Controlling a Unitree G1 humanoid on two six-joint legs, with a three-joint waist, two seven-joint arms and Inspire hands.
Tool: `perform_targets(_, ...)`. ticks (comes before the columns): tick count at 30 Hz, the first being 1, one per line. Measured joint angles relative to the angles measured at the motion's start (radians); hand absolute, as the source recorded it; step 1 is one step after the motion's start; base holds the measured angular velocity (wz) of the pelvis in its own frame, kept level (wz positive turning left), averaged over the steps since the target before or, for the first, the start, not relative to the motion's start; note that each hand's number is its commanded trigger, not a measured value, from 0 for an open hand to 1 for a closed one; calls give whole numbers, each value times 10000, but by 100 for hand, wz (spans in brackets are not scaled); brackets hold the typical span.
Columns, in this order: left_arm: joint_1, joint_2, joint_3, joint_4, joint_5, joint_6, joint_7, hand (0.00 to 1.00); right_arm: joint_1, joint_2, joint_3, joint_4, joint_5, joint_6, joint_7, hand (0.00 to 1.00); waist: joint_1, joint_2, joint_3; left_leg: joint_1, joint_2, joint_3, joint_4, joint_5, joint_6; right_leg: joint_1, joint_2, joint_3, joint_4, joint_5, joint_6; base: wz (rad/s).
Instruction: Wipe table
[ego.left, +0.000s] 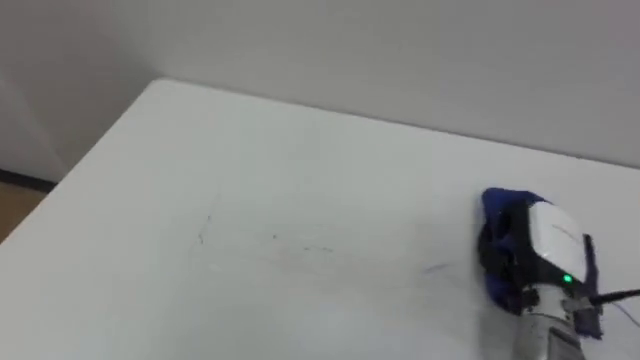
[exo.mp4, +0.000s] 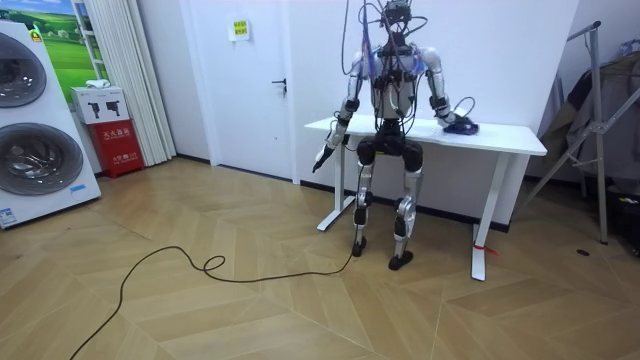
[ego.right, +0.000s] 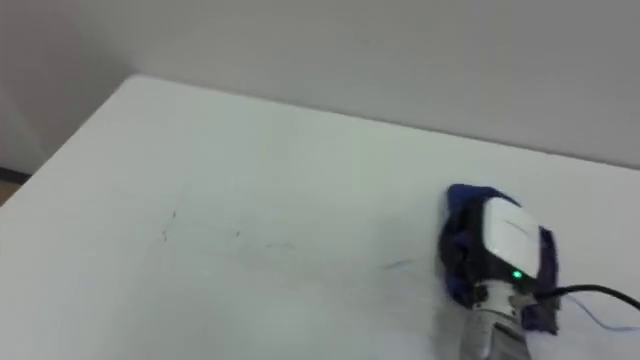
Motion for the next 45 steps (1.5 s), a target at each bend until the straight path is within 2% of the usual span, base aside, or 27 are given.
perform_targets(3,20,-37,-89,7,-96,15,43,0,267,-442,-207,334,1109,259,10,100,8,-121,-5,-38,-71,62,107,-25,48,-66,-57,204,10,77,98,-11)
perform_targets(5,-136,-49,-301,8,-135,17,123,0,98,-388,-89,26,1085,718,228,100,105,-116,-7,-143,-47,142,244,-55,96,-199,-33,371,34,175,68,-27)
perform_targets(7,-433,-69,-778,69,-368,20,367,0,-383,-192,332,-425,921,1773,525,100,531,-105,-3,-145,32,396,232,-57,100,-402,80,780,31,306,-6,-48)
perform_targets(8,-532,-88,-910,89,-383,42,388,0,-470,-151,536,-683,853,2077,718,100,670,-95,3,-148,53,445,219,-57,99,-465,96,823,33,333,-24,-57)
perform_targets(10,-787,-100,-1442,162,-453,141,399,0,-1029,146,2224,-2024,60,2922,1735,100,1222,-81,25,-211,169,535,141,-42,58,-706,191,898,32,505,-127,-66)
perform_targets(11,-910,-92,-1577,235,-453,202,400,0,-1312,345,2773,-2417,-136,3050,2093,100,1295,-85,28,-282,206,530,137,-27,30,-814,212,864,44,534,-161,-40)
perform_targets(12,-1249,-85,-1815,560,-433,273,398,0,-2123,799,4106,-2763,-518,3171,2769,100,1470,-89,69,-418,218,348,114,18,-42,-957,293,826,35,575,-225,0)
perform_targets(13,-1634,-89,-2003,759,-430,339,382,0,-3058,1227,5312,-2832,-1021,3170,3520,100,1741,-91,169,-548,245,153,90,70,-125,-1084,381,785,34,550,-300,16)
perform_targets(14,-1785,-106,-2042,739,-397,337,348,0,-3553,1480,5834,-2842,-1240,3135,3903,100,1872,-93,247,-603,251,14,77,91,-158,-1149,437,779,19,530,-331,42)
perform_targets(15,-1994,-130,-2115,709,-335,291,306,0,-4324,1978,6610,-2864,-1502,3018,4535,100,2223,-139,274,-732,251,-214,4,156,-251,-1267,469,607,29,470,-394,52)
perform_targets(16,-2066,-129,-2202,660,-339,290,268,0,-4960,2267,7266,-2756,-1540,2861,4976,100,2670,-131,295,-818,249,-407,-68,180,-287,-1261,493,433,-21,440,-455,55)
perform_targets(18,-1891,-87,-2312,554,-349,342,264,0,-5394,2429,7776,-2556,-1487,2455,5472,100,2992,-124,300,-810,157,-726,-180,247,-235,-1101,494,269,-170,413,-463,67)
perform_targets(19,-1670,-93,-2369,562,-351,405,267,0,-5350,2434,7909,-2440,-1487,2247,5646,100,3051,-91,356,-817,73,-946,-204,267,-209,-990,437,102,-149,352,-404,61)
perform_targets(20,-1593,-137,-2363,566,-360,434,268,0,-5321,2424,7911,-2304,-1493,2159,5701,100,3050,-121,431,-815,51,-969,-206,269,-205,-946,436,74,-181,352,-401,30)
perform_targets(21,-1486,-264,-2377,566,-381,449,259,0,-5046,2366,7725,-2358,-1379,1839,5510,100,2986,-21,632,-876,34,-995,-197,278,-191,-921,445,64,-282,374,-398,4)
perform_targets(23,-1336,-429,-2351,583,-386,439,258,0,-4543,2362,7462,-2360,-1420,1285,5039,100,2715,52,631,-938,-17,-1080,-156,276,-179,-890,428,45,-313,402,-378,10)
perform_targets(25,-1335,-437,-2179,671,-341,210,258,0,-3713,2333,6880,-2350,-1411,572,4507,100,2415,98,635,-794,-43,-1076,-123,247,-138,-739,393,1,-356,350,-302,13)
perform_targets(26,-1324,-413,-2109,703,-340,167,265,0,-3432,2291,6774,-2410,-1381,423,4336,100,2345,49,574,-776,-49,-1057,-117,238,-126,-728,381,12,-385,328,-271,0)
perform_targets(27,-1263,-354,-1908,726,-340,95,307,0,-2838,2096,6676,-2550,-1340,112,3897,100,2159,-56,440,-738,-67,-1048,-124,233,-118,-691,376,30,-417,295,-215,-7)
perform_targets(32,-1105,-49,-1182,798,-339,5,642,0,-303,799,5797,-3298,-359,-874,1737,100,1384,-161,304,-464,-149,-913,-105,95,-32,-434,291,198,-434,273,-34,-6)
perform_targets(34,-952,-17,-510,798,-328,-13,914,0,858,471,4657,-3260,416,-1331,728,100,871,-147,211,-377,-246,-893,-117,63,41,-357,236,367,-436,299,38,0)
perform_targets(35,-886,-16,-361,795,-328,-29,992,0,1038,471,4313,-3194,631,-1405,570,100,739,-148,212,-343,-258,-862,-125,60,57,-349,243,483,-434,299,38,-11)
perform_targets(37,-656,-7,84,709,-339,-201,1205,0,1485,434,2916,-2462,1381,-1749,-102,100,230,-150,203,-181,-296,-759,-104,11,132,-227,236,733,-444,315,65,-11)
perform_targets(39,-410,-3,316,566,-353,-379,1203,0,1594,427,1782,-1757,1907,-1904,-361,100,-103,-186,121,-178,-355,-791,-16,-28,189,-196,170,725,-398,294,109,0)
perform_targets(40,-273,2,436,271,-351,-428,1195,0,1636,341,1147,-1259,2237,-1988,-457,100,-207,-236,58,-176,-384,-776,23,-56,229,-197,120,733,-350,282,137,0)
perform_targets(42,-107,98,456,108,-343,-676,1194,0,1635,93,375,-505,2686,-2091,-474,100,-330,-291,2,-178,-452,-765,58,-86,279,-180,41,783,-289,261,191,-2)
perform_targets(45,-101,151,463,101,-346,-805,1185,0,1631,-313,-529,464,3152,-2098,-459,100,-368,-306,-5,-80,-562,-768,77,-117,348,-101,24,1111,-294,275,227,0)
